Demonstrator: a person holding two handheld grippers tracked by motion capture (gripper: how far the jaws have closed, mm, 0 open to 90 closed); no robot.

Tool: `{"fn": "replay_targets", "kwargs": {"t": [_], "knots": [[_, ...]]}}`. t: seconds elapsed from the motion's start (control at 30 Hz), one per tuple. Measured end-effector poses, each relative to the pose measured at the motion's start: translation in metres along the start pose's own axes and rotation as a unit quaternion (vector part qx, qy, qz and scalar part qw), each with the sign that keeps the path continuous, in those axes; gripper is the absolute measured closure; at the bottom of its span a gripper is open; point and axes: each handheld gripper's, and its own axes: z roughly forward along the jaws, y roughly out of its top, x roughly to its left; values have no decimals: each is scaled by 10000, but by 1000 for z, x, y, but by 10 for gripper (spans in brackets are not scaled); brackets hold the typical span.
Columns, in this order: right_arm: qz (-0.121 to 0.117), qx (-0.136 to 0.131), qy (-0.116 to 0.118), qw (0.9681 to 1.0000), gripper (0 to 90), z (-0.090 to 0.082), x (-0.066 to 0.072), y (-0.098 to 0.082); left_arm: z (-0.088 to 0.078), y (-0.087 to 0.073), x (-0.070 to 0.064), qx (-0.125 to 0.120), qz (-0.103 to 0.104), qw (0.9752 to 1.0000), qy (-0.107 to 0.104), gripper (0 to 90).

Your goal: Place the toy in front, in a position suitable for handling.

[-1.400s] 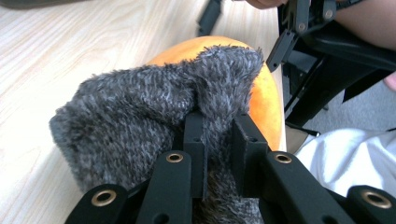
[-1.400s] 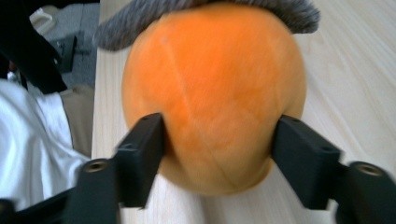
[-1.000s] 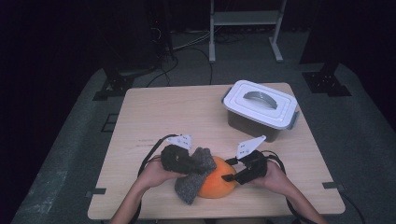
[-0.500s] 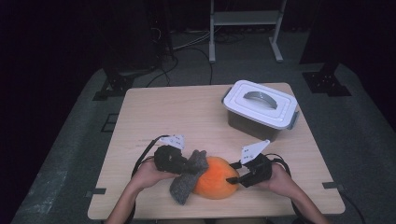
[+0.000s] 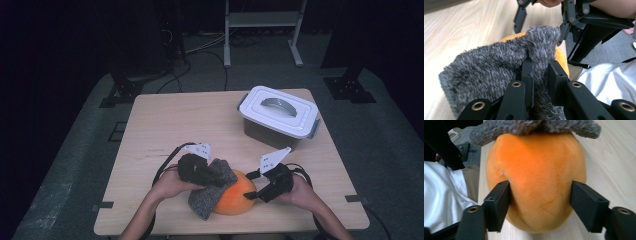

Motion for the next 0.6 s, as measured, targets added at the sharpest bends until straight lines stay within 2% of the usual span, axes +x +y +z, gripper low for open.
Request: {"fn": "replay_targets", "kwargs": {"t": [0.07,0.1,0.13,0.17,0.23,0.4,0.43,0.47,0.53,0.57,0.6], "knots": [[40,58,-17,10000,264,6,0,2,0,-1,-1,40,52,10000,7,769],[57,32,-8,10000,353,8,1,2,-3,-3,1,40,24,10000,42,769],[57,32,-8,10000,353,8,1,2,-3,-3,1,40,24,10000,42,769],[-61,34,-43,10000,443,5,2,2,-5,-6,3,13,-47,10000,36,771],[-120,27,-52,9999,468,3,4,1,-13,-19,7,-32,-186,9998,48,772],[-193,48,-61,9998,474,2,5,0,-21,-35,9,-6,-354,9992,169,771],[-278,43,-163,9995,486,2,6,2,-22,-36,9,-26,-421,9990,170,771],[-278,43,-163,9995,486,2,6,2,-22,-37,10,-55,-446,9989,161,771],[-410,51,-317,9986,505,2,10,6,-22,-34,9,-72,-421,9989,191,772],[-507,28,-494,9975,523,1,14,11,-23,-32,9,-77,-400,9989,222,773],[-507,28,-494,9975,523,1,14,11,-24,-29,9,-107,-385,9989,251,773]]}}
